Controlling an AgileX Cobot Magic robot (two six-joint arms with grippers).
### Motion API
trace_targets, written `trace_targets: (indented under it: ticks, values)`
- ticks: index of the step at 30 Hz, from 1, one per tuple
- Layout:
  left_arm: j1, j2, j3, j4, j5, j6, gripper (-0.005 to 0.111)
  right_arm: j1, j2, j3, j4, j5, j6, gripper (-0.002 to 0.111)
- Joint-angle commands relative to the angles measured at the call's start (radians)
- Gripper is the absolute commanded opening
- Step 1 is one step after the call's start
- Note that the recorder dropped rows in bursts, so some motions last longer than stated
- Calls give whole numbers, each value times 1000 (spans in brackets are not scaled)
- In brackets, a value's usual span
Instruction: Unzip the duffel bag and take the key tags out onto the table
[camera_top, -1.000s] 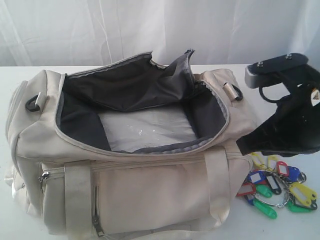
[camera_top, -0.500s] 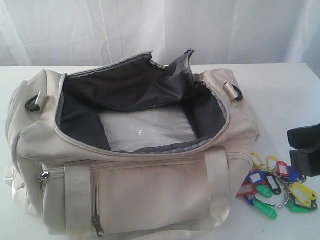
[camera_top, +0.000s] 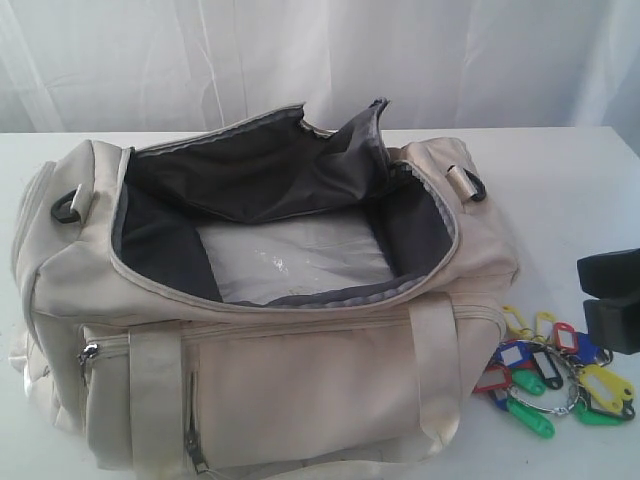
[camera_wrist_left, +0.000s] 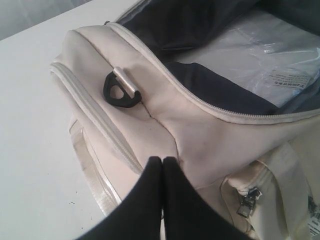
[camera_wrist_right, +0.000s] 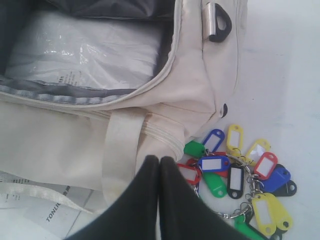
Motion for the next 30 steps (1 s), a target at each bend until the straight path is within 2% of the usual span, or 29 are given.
trace_targets:
  ticks: [1,12,15,19,22,26,30]
  values:
    - [-3,-10,4,-2,8,2,1,-1,-7,2,-3,-2,-7,0]
    - [10,-29,4,-3,8,2,1,-1,-7,2,-3,-2,-7,0]
    - [76,-78,4,-12,8,2,1,-1,-7,2,-3,-2,-7,0]
    - [212,-193,4,-12,8,2,1,-1,-7,2,-3,-2,-7,0]
    - [290,-281,4,-10,8,2,1,-1,-7,2,-3,-2,-7,0]
    - [339,-372,4,-10,8,2,1,-1,-7,2,-3,-2,-7,0]
    - [345,-453,4,-10,8,2,1,-1,-7,2,-3,-2,-7,0]
